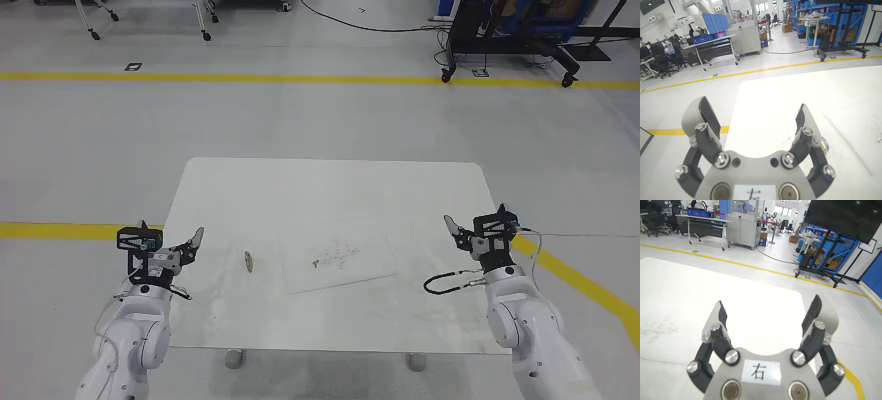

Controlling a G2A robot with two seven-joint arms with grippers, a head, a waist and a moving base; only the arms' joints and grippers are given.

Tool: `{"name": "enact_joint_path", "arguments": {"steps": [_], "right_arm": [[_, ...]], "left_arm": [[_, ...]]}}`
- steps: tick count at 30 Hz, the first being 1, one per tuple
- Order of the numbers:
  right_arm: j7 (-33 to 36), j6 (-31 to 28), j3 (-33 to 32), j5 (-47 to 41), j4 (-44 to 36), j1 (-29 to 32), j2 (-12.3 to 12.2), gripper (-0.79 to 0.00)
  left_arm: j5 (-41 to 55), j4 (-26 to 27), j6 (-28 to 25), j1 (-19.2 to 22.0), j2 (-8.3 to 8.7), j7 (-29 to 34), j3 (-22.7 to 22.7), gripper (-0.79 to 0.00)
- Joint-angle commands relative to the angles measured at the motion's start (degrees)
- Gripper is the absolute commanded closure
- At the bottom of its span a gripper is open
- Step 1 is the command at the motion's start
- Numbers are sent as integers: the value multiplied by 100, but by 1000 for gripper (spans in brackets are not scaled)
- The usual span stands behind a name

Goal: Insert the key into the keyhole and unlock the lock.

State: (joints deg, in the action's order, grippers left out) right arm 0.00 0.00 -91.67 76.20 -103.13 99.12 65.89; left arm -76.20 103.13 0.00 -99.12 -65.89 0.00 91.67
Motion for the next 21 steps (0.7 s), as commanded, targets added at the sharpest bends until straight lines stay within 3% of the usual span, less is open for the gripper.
{"name": "enact_joint_path", "arguments": {"steps": [1,9,14,21], "right_arm": [[12,-50,25,19,3,-12,-1,-785],[981,-1845,1491,423,1352,-1614,78,-785],[987,-2492,2228,480,2071,-2343,187,-785],[833,-3913,2747,338,2948,-3113,253,-785]], "left_arm": [[0,0,0,0,0,0,0,-785],[0,0,0,0,0,0,0,-785],[0,0,0,0,0,0,0,-785],[0,0,0,0,0,0,0,-785]]}}
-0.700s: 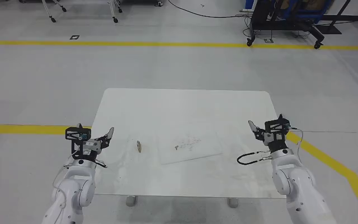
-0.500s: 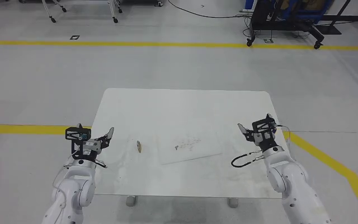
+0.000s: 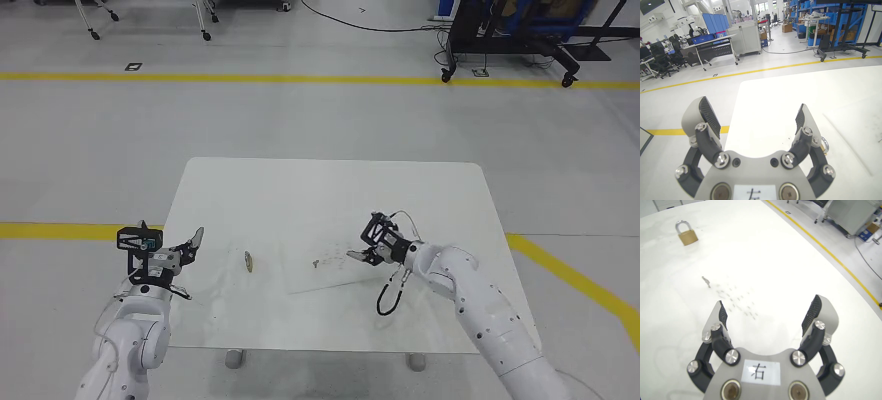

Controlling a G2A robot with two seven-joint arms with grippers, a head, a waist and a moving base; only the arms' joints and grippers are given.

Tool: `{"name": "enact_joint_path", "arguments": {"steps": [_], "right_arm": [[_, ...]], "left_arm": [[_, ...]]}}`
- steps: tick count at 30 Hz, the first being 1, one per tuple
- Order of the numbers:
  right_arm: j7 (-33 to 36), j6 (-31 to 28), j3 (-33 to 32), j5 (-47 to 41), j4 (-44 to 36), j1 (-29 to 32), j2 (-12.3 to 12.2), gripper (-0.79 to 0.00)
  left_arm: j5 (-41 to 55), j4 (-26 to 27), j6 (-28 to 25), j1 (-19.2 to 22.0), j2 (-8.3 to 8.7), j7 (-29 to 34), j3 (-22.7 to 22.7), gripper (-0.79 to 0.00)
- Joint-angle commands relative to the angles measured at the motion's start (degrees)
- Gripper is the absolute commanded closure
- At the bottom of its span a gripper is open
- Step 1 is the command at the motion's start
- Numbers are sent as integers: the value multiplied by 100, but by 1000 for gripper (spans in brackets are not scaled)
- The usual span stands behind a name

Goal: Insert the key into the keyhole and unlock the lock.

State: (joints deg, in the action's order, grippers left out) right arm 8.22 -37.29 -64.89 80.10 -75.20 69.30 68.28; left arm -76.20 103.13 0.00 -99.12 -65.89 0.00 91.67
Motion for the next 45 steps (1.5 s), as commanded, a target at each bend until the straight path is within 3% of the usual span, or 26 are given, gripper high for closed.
{"name": "enact_joint_path", "arguments": {"steps": [1,9,11,13,16,19,20,22,29,32,33,34,35,45], "right_arm": [[-13,-305,149,-85,254,-221,32,-785],[-1035,-1581,858,687,791,-866,96,-785],[-1013,-1352,1074,925,970,-1046,157,-785],[-1259,-1642,1294,1024,1125,-1224,203,-785],[-1303,-1441,1541,1246,1320,-1396,278,-785],[-1346,-1408,1732,1266,1506,-1575,358,-499],[-1346,-1405,1800,1267,1554,-1630,388,-449],[-1359,-1430,1937,1261,1640,-1728,446,-385],[-1407,-1491,2356,1197,2086,-2054,658,-314],[-1440,-1517,2486,1168,2293,-2186,738,-243],[-1462,-1536,2521,1158,2351,-2225,761,-212],[-1500,-1577,2553,1145,2406,-2263,781,-132],[-1528,-1597,2578,1144,2462,-2303,797,0],[-1668,-1250,2433,1086,2816,-2497,799,0]], "left_arm": [[0,0,0,0,0,0,0,-785],[0,0,0,0,0,0,0,-785],[0,0,0,0,0,0,0,-785],[0,0,0,0,0,0,0,-785],[0,0,0,0,0,0,0,-785],[0,0,0,0,0,0,0,-785],[0,0,0,0,0,0,0,-785],[0,0,0,0,0,0,0,-785],[0,0,0,0,0,0,0,-785],[0,0,0,0,0,0,0,-785],[0,0,0,0,0,0,0,-785],[0,0,0,0,0,0,0,-785],[0,0,0,0,0,0,0,-785],[0,0,0,0,0,0,0,-785]]}}
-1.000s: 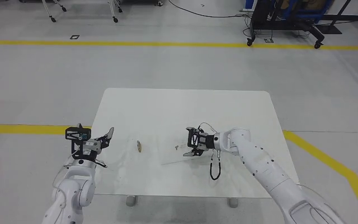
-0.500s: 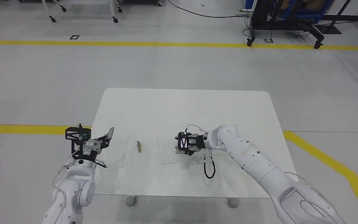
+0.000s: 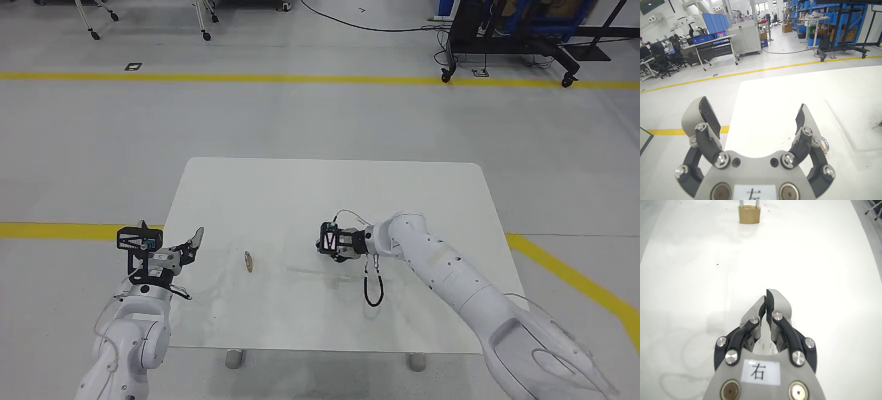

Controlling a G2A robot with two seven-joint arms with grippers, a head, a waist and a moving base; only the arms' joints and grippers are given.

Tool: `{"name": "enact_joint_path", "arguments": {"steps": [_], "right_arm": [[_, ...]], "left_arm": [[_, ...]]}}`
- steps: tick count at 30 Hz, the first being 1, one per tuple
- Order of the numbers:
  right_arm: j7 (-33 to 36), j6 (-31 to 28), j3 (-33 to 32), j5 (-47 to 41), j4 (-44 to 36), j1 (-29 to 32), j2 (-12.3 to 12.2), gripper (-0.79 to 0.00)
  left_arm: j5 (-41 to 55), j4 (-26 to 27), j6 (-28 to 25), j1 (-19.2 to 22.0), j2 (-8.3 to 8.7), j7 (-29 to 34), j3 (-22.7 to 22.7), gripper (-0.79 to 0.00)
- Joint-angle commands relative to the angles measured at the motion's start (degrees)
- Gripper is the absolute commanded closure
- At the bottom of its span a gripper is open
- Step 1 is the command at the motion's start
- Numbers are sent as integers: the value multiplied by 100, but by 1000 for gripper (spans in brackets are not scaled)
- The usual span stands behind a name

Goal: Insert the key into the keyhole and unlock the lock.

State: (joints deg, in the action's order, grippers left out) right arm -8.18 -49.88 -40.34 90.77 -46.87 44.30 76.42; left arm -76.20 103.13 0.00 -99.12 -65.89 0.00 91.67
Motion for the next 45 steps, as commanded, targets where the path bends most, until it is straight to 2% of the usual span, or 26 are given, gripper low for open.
{"name": "enact_joint_path", "arguments": {"steps": [1,7,45], "right_arm": [[-54,14,-38,36,-39,13,-29,0],[-267,-13,-95,114,-203,112,-94,0],[-267,-13,-95,114,-203,112,-94,0]], "left_arm": [[0,0,0,0,0,0,0,-785],[0,0,0,0,0,0,0,-785],[0,0,0,0,0,0,0,-785]]}}
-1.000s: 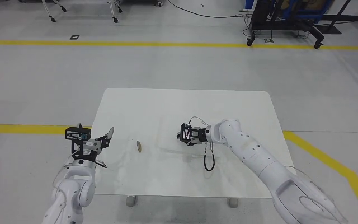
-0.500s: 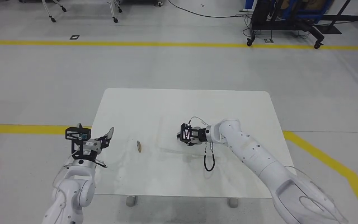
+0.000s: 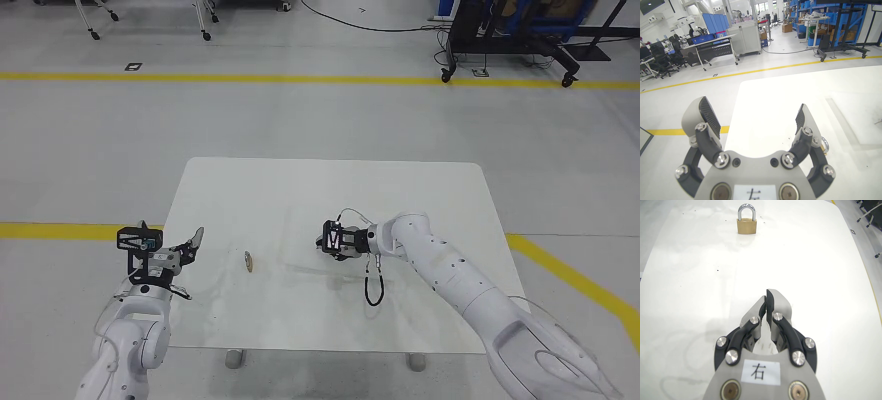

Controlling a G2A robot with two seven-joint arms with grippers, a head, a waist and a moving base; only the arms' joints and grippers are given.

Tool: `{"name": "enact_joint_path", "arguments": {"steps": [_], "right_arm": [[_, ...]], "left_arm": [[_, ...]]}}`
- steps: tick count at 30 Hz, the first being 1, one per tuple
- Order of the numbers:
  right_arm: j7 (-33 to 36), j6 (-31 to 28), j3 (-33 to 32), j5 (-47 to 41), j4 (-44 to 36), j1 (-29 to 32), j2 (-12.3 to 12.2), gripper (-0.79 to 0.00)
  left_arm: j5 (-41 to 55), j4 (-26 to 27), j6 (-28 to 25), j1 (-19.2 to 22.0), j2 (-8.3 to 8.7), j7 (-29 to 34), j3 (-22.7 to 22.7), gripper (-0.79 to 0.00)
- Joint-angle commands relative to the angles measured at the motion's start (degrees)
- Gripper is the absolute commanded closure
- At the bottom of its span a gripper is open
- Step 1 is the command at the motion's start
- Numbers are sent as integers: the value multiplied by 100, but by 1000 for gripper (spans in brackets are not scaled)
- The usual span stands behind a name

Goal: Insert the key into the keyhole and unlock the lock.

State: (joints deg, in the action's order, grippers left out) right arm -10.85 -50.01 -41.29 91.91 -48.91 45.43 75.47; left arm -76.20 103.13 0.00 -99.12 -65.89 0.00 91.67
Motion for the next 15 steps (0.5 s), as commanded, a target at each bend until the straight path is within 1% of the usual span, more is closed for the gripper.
{"name": "enact_joint_path", "arguments": {"steps": [1,12,15], "right_arm": [[0,0,0,0,0,0,0,0],[0,0,0,0,0,0,0,0],[0,0,0,0,0,0,0,0]], "left_arm": [[0,0,0,0,0,0,0,-785],[0,0,0,0,0,0,0,-785],[101,15,45,21,-14,-124,9,-785]]}}
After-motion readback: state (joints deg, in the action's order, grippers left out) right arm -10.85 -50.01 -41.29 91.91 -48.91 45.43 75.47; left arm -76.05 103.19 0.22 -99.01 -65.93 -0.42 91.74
